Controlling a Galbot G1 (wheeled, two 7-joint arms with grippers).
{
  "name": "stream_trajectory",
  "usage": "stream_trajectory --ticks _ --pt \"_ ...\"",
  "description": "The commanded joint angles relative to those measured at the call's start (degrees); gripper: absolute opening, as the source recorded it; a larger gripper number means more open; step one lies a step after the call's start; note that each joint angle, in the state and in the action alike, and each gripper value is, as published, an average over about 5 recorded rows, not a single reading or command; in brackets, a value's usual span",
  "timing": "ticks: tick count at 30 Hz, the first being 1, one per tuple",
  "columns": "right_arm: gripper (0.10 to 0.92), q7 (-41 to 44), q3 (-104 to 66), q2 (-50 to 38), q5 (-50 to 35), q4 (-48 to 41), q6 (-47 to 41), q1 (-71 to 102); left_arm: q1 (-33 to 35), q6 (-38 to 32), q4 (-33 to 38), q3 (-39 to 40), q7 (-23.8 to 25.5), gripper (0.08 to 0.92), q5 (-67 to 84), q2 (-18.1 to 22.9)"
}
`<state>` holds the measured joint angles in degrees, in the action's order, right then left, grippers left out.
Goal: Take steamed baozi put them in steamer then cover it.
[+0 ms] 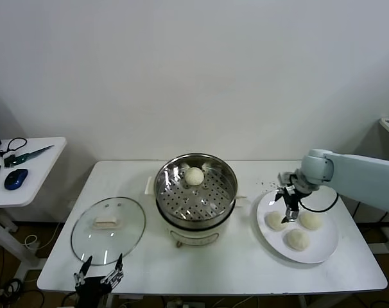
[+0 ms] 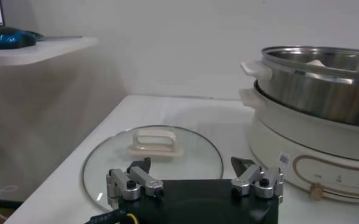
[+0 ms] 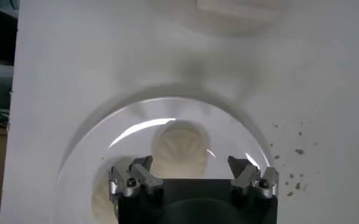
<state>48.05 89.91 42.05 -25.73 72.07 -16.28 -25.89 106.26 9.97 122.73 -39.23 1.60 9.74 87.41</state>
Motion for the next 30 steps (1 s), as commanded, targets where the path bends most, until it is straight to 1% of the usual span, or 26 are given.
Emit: stream_trajectory --ticks 1,11,20,26,30 --pt "0.823 -1.21 -5.34 -1.0 2.56 -1.57 -2.4 7.3 0.09 -0.06 0.01 -0.03 -0.02 0.823 0.02 -0.02" --pt "0.822 -1.7 -11.1 0.25 4.04 -4.34 -2.24 12.13 0.2 -0.16 -0.08 0.11 -0.12 0.823 -0.08 -0.03" --pt "0.742 -0.6 -11.75 0.55 4.37 -4.46 -1.93 11.44 0.25 -0.07 0.1 -0.01 -0.29 0.823 -0.01 -0.03" --pt "0.715 0.81 -7.88 -0.56 1.01 -1.65 -1.77 4.68 0.37 -0.02 0.43 -0.09 -0.35 0.823 0.04 0.02" --pt "0.713 2.63 -0.6 -0.41 -3.38 1.04 -0.68 -6.38 0.38 0.05 0.65 0.04 -0.34 0.823 0.06 0.04"
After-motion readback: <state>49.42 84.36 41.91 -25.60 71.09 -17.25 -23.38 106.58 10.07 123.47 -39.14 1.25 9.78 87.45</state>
